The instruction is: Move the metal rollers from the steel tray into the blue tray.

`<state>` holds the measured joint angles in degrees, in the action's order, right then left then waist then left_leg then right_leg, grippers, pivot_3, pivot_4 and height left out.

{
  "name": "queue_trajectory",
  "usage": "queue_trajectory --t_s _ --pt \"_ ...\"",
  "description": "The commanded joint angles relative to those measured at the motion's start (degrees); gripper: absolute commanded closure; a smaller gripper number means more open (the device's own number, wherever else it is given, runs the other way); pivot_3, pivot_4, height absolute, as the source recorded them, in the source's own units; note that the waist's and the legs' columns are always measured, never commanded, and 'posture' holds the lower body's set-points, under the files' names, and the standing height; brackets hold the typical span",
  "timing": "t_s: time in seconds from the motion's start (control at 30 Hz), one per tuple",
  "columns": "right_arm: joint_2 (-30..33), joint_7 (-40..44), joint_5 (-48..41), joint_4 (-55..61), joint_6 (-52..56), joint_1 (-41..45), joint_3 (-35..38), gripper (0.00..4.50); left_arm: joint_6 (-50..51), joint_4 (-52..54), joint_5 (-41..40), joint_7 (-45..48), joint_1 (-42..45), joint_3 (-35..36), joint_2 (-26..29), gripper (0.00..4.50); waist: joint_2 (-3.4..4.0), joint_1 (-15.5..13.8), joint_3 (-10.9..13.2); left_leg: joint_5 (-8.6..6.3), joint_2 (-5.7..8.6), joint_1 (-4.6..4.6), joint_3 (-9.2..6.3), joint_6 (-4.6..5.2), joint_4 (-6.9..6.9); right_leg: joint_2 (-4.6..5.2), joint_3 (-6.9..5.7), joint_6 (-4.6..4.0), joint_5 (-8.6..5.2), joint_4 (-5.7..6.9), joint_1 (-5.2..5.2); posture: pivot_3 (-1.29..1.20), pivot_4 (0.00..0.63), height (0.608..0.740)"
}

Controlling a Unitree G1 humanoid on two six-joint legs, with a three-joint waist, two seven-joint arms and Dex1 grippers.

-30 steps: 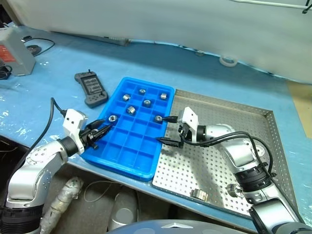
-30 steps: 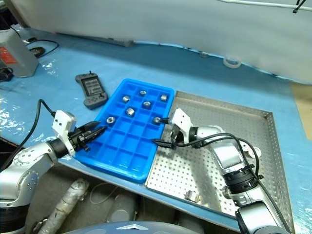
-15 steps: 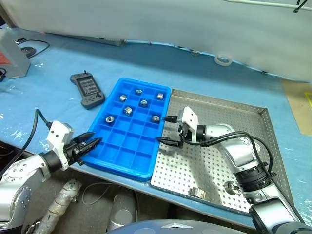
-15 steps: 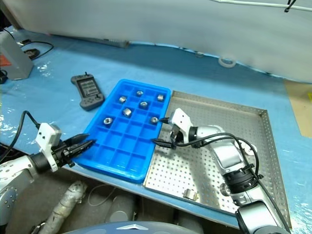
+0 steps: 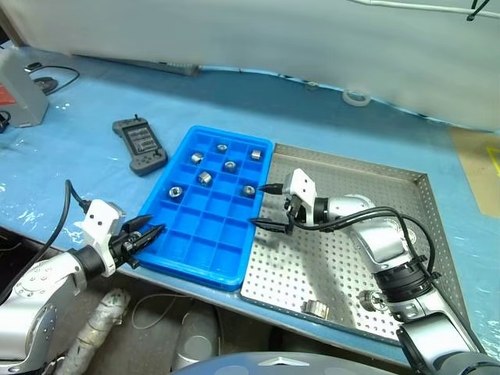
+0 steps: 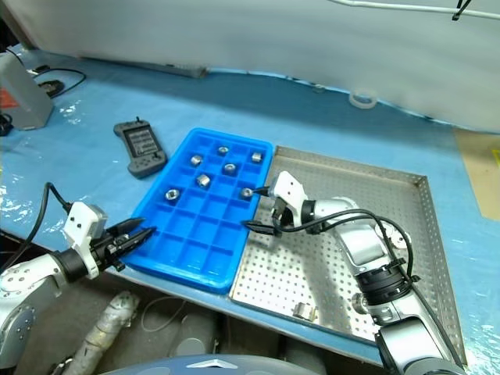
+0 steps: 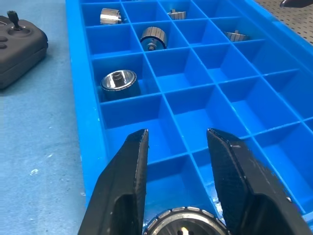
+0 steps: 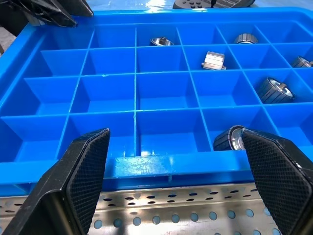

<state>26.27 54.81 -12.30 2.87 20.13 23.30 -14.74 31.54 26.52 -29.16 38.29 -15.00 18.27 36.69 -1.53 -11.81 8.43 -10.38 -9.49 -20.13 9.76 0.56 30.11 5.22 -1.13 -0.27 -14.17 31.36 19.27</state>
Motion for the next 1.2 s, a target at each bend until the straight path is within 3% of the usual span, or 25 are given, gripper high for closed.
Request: queue_trajectory --t_s 0.03,0.1,0.7,0.87,1.0,1.2 --pt "-0.11 -0.32 -0.05 0.78 -0.66 0.29 0.59 0.0 -0.02 -0.52 1.44 -1.02 -0.59 0.53 0.58 1.42 0.0 0.03 0.0 0.0 -0.01 0.03 0.01 0.0 0.0 0.0 0.01 0.0 0.0 0.0 -0.01 0.31 0.15 0.74" --pt "-0.19 -0.47 0.01 0.91 -0.6 0.23 0.63 0.0 0.72 -0.18 1.4 -1.32 -0.39 0.33 0.83 0.81 0.0 0.03 0.0 0.02 -0.05 0.06 0.03 -0.03 -0.01 -0.03 0.01 -0.03 -0.01 0.07 0.01 0.31 0.15 0.74" --pt "0.24 -1.24 0.23 2.06 0.48 -0.08 0.92 0.0 5.0 2.9 -6.34 -1.2 9.88 -0.7 -0.62 0.81 -0.05 0.04 -0.03 0.17 -0.1 0.02 0.07 -0.29 -0.01 -0.08 0.0 -0.21 -0.1 0.24 0.02 0.29 0.15 0.74" --pt "0.26 -1.08 -1.3 2.8 0.85 0.27 2.54 0.0 9.37 4.19 -16.95 -2.92 14.89 1.98 -3.34 0.81 -0.07 0.1 -0.04 0.17 -0.08 0.02 0.07 -0.3 0.02 -0.08 0.0 -0.24 -0.08 0.27 0.0 0.28 0.15 0.74" --pt "0.0 -0.4 -1.1 2.59 -1.92 2.58 3.12 0.0 14.23 -0.81 -27.15 -5.64 20.65 2.08 -7.25 0.81 -0.08 0.12 -0.05 0.2 -0.08 -0.03 0.09 -0.34 0.04 -0.08 -0.01 -0.27 -0.07 0.37 -0.05 0.28 0.15 0.74" --pt "-0.82 -1.54 4.07 0.2 -10.03 6.03 0.72 0.0 17.75 -12.34 -30.6 -5.53 29.17 -2.91 -13.72 0.81 -0.29 0.31 -0.17 0.22 -0.07 -0.01 0.12 -0.37 0.06 -0.07 0.02 -0.31 -0.04 0.35 -0.07 0.24 0.15 0.74"
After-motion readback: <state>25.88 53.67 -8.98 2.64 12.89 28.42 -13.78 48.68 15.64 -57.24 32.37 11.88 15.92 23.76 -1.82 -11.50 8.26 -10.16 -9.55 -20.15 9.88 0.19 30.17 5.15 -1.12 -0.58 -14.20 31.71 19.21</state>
